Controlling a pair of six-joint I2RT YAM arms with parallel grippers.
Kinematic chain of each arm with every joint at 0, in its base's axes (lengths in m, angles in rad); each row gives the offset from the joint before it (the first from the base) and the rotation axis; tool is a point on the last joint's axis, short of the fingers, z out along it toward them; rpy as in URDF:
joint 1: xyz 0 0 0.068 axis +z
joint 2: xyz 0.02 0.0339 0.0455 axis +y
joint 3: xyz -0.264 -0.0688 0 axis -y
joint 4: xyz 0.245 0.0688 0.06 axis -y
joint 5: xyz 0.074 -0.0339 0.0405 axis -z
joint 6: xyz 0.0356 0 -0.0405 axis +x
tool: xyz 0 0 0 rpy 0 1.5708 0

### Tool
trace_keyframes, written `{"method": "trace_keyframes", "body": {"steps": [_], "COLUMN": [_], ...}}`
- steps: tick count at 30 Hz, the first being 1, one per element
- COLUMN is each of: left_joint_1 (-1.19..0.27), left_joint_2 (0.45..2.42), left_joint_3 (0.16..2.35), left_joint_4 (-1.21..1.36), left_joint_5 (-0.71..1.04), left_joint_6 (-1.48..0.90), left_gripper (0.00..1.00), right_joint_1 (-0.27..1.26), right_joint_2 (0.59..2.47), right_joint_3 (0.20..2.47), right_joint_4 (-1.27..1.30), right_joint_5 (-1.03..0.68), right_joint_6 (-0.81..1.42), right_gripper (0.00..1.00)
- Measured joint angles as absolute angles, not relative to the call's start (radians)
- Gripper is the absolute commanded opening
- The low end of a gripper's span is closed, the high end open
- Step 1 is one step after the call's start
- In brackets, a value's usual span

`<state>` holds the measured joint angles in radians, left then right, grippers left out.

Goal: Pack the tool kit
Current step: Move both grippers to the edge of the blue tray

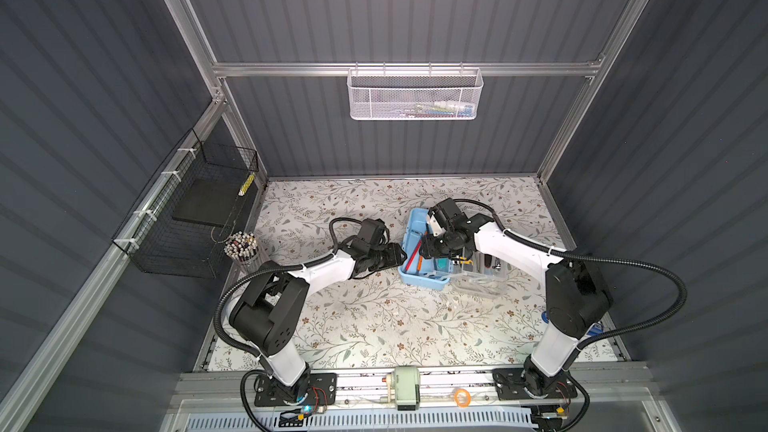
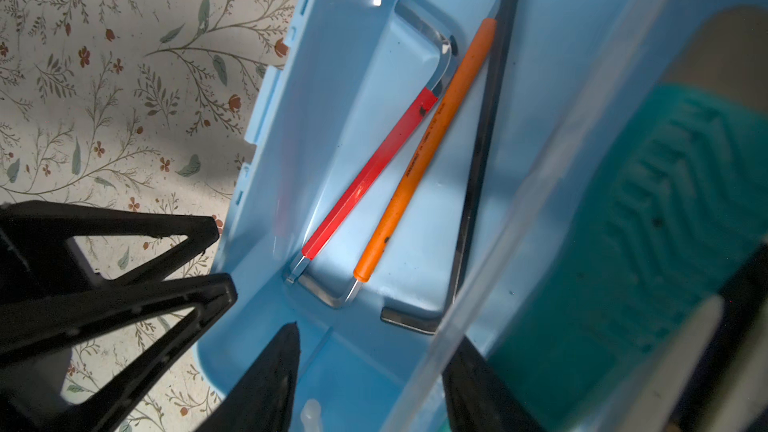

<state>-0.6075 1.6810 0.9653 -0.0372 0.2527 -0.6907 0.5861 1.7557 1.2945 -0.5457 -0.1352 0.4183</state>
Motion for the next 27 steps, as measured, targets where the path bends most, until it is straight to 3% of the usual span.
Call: {"method": "trace_keyframes", "body": {"steps": [4,14,27], "left_joint_1": [-0.608,-0.645,-0.720], "left_joint_2": [1.682,1.746,1.748], "left_joint_3": [0.965,0.988,0.996], "left_joint_4": [-0.037,-0.026,-0.023], "left_joint_5": [0.265,0.281,0.199], "left_joint_6": [-0.690,-0.685,-0.696], "left_gripper": [0.50,0.25,0.20], "right_joint_1": [0.586,0.586,0.574], "right_joint_2": [1.756,1.756,1.741], "right_joint_3": [1.295,1.294,1.279], "right_joint_4": [-0.545,-0.539,-0.547], "right_joint_5": [-0.136,-0.135,-0.119], "right_joint_6": [0.420,0.426,0.429], "right_gripper": [0.58,0.60,0.61]}}
